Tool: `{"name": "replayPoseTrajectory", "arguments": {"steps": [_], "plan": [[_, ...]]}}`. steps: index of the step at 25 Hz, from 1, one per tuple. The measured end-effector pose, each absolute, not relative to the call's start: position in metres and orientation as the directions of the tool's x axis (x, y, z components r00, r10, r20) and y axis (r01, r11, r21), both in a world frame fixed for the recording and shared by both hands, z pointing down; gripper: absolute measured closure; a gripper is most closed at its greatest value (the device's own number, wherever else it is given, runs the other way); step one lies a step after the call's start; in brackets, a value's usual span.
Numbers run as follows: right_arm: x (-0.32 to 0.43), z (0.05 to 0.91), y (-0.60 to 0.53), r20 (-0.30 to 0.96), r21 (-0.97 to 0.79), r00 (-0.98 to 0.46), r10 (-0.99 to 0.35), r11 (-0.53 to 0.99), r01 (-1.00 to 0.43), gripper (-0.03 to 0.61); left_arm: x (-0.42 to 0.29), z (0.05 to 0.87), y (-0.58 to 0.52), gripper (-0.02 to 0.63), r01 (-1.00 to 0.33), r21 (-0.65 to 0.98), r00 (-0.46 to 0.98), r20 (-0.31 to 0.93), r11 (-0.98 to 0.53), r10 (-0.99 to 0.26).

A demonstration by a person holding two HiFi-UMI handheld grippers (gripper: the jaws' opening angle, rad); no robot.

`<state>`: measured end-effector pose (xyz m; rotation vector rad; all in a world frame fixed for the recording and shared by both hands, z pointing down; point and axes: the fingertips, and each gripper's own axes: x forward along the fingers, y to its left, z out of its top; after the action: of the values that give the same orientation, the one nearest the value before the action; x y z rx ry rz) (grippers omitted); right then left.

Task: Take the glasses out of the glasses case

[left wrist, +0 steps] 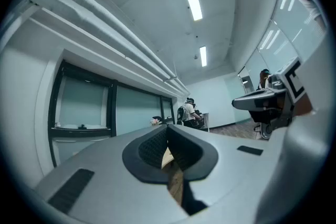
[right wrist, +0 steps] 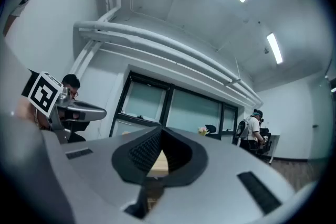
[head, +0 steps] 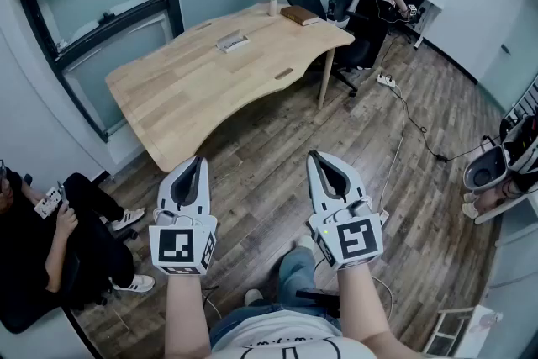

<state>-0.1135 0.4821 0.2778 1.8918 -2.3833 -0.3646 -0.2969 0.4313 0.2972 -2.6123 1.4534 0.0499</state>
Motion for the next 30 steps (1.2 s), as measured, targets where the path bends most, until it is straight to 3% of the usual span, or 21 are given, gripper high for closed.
{"name": "replayPoseTrajectory", "arguments": {"steps": [13,30], "plan": [[-0.091,0.279,0.433,-0.106,0.225,-0.25,-0.963,0.221,-0.949,0.569,-0.279,0.297,0.385,0.598,-0.85,-0.135,0.523,-0.1,-0.509,-0.847],[0.09,0.272,0.249,-0.077,0.228,-0.365,-0.928,0.34,-0.912,0.568,-0.105,0.28,0.215,0.598,-0.912,-0.122,0.404,-0.112,-0.391,-0.908]]}}
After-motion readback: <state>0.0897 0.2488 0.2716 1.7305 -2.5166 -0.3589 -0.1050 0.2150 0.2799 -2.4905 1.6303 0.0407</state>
